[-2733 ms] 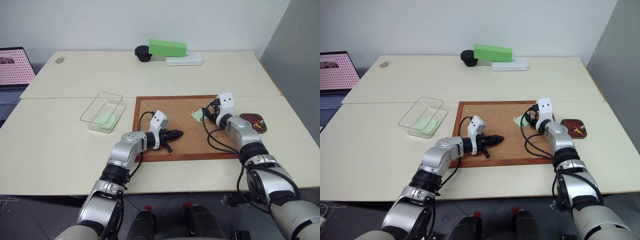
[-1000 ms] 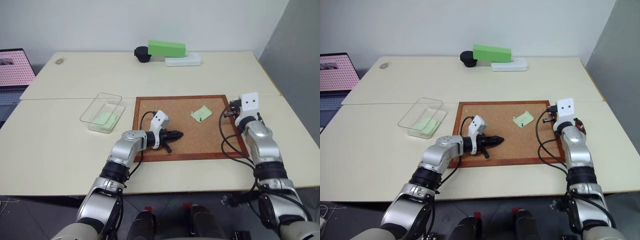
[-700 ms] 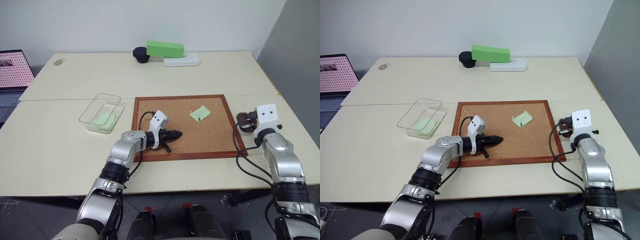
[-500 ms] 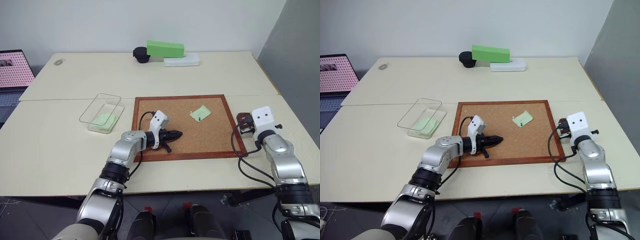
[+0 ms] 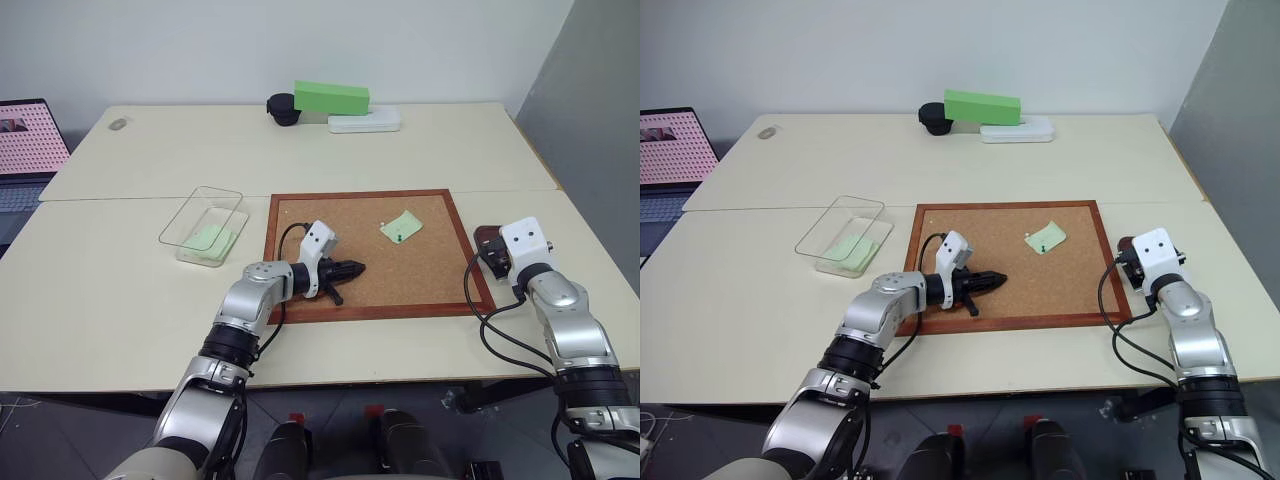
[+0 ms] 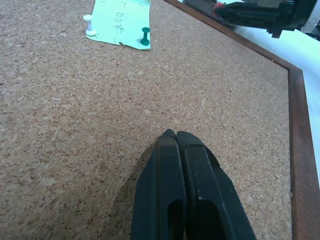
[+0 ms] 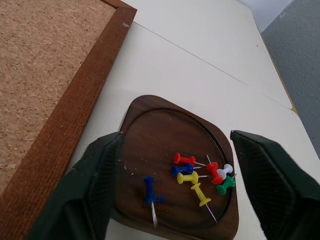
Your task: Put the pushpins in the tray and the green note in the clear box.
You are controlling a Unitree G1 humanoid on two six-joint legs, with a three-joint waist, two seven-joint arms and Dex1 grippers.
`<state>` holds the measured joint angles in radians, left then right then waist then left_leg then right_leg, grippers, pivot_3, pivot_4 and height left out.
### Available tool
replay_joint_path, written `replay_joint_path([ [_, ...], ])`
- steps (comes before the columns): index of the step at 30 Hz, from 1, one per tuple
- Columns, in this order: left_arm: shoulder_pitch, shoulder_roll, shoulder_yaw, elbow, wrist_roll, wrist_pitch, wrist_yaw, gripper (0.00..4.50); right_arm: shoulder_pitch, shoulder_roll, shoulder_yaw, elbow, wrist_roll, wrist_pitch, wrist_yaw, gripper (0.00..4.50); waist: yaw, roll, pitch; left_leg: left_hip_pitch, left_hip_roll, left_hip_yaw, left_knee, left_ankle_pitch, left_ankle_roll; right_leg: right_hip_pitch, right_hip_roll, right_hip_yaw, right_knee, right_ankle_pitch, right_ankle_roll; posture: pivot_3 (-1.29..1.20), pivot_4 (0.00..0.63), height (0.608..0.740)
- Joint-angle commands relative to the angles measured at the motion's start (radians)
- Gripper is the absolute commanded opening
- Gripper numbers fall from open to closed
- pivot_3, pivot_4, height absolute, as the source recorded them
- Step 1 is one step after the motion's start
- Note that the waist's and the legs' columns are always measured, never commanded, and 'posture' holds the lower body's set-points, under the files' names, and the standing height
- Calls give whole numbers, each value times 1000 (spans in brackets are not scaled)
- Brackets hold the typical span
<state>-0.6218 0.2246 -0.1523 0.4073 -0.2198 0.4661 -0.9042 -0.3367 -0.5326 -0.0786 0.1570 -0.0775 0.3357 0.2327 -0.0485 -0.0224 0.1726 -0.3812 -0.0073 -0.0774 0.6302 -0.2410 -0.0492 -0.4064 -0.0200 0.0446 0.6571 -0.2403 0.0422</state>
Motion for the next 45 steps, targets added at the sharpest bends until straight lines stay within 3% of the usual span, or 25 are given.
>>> replay_joint_path([
  [1,9,-1,-11,5,5,3,0,0,-28,-13,-33,-15,7,-21,-3,4486,0,0,0,0,0,0,0,0,0,0,0,0,0,0,0,0,150,740],
  [9,4,0,-8,10,5,3,0,0,-44,57,-61,-75,132,-6,71,4486,-1,0,0,0,0,0,0,0,0,0,0,0,0,0,0,0,150,740],
  [15,7,6,-9,0,0,17,-8,0,-49,162,14,-169,317,86,269,4486,-2,0,0,0,1,0,0,0,0,0,1,0,0,0,0,0,150,740],
  [25,-4,15,-5,-3,5,16,-1,0,-202,259,101,165,236,-110,280,4486,-6,0,0,1,1,-1,0,0,0,0,1,-1,0,0,0,0,150,740],
  [37,17,27,1,-51,-3,40,11,0,-309,299,117,388,208,-201,314,4486,-9,0,0,1,1,-1,0,0,0,0,1,-1,0,3,-5,0,150,740],
  [45,16,29,0,-57,-6,47,11,0,-315,312,122,422,196,-219,323,3129,-10,0,0,1,1,-1,0,0,0,0,1,-1,1,3,-5,0,150,740],
])
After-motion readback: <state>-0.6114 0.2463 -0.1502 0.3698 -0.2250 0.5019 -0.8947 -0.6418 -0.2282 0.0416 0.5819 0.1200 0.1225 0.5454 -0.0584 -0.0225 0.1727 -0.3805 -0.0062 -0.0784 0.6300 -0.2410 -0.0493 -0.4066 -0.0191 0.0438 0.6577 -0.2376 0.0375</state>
